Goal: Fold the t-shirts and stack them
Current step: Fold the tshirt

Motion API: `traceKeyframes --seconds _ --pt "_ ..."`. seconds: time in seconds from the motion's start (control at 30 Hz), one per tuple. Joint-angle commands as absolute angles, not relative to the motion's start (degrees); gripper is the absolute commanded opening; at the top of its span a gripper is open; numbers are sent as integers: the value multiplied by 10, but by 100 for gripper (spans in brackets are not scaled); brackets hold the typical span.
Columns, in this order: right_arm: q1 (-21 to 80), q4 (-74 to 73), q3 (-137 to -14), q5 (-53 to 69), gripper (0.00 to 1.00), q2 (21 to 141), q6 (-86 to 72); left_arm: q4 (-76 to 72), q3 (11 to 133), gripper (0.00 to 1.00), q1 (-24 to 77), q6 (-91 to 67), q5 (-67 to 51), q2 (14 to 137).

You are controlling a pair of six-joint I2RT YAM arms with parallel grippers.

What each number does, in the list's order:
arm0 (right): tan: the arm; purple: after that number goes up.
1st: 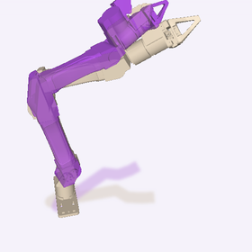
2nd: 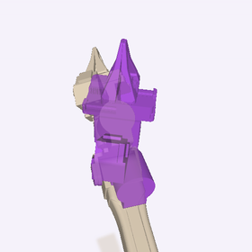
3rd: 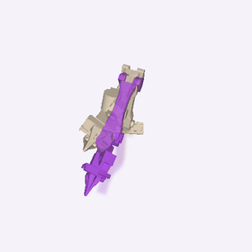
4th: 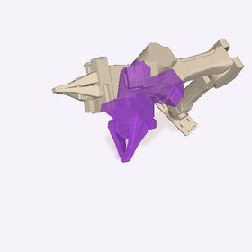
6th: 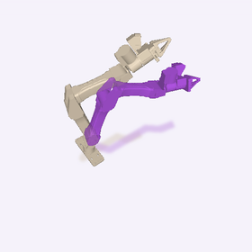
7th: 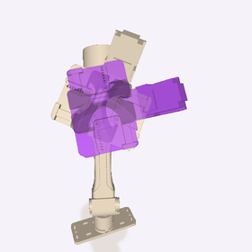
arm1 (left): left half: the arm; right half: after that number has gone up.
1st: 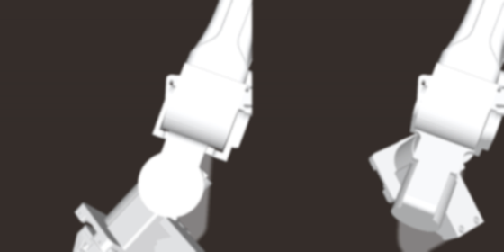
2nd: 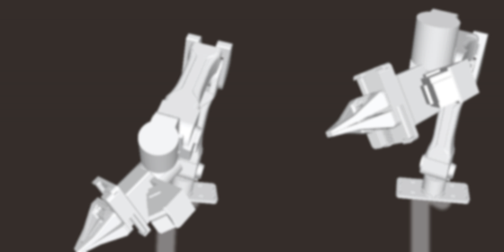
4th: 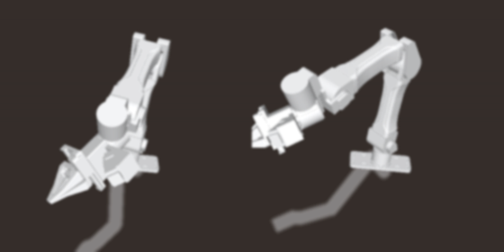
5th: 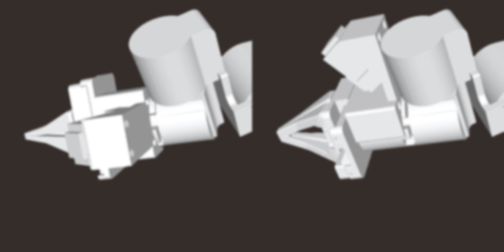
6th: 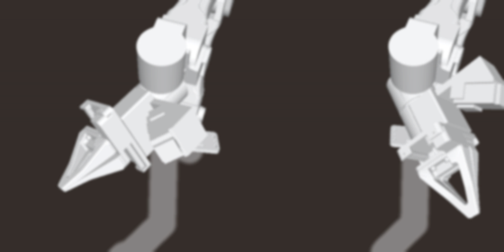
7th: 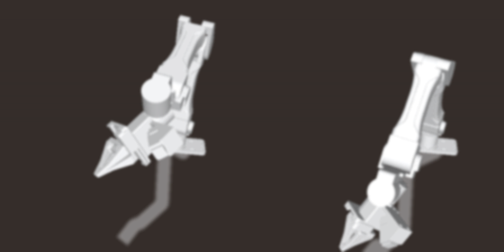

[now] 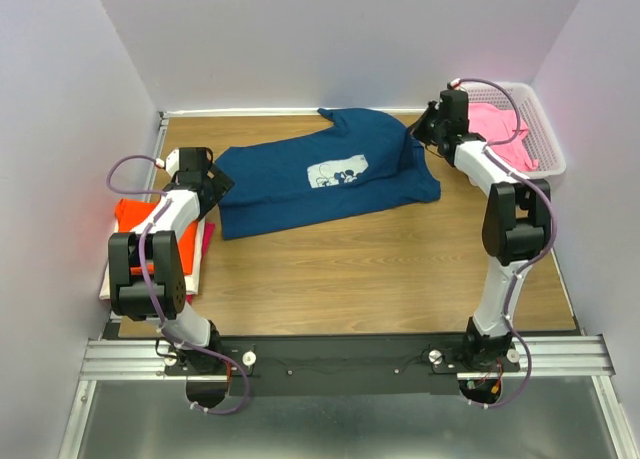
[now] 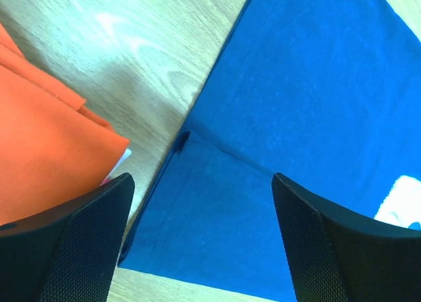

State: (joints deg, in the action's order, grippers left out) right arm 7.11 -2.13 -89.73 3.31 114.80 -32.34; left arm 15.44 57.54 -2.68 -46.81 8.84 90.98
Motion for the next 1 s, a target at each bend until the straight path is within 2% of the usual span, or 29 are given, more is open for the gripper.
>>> traceKeyframes --seconds 0.0,0.03,0.2,0.33,0.4,0.67,0.77,0.97 --pt "69 -11 -926 61 6 1174 -305 153 575 93 -30 -448 90 892" --pt "69 -12 -929 62 11 1178 -304 154 570 93 -29 -447 87 889" --pt "69 -14 -954 69 20 1200 -301 154 534 93 -13 -451 89 858" --pt "69 -21 -973 90 42 1222 -300 149 524 92 17 -453 87 851" --pt "69 -21 -971 91 48 1220 -298 148 529 91 33 -447 85 855" --pt "81 -26 -858 69 47 1157 -292 144 577 90 107 -428 88 904" --pt "91 -26 -835 64 44 1159 -294 142 586 90 110 -430 77 922" --pt "109 -25 -831 61 43 1187 -300 136 576 90 114 -432 65 918"
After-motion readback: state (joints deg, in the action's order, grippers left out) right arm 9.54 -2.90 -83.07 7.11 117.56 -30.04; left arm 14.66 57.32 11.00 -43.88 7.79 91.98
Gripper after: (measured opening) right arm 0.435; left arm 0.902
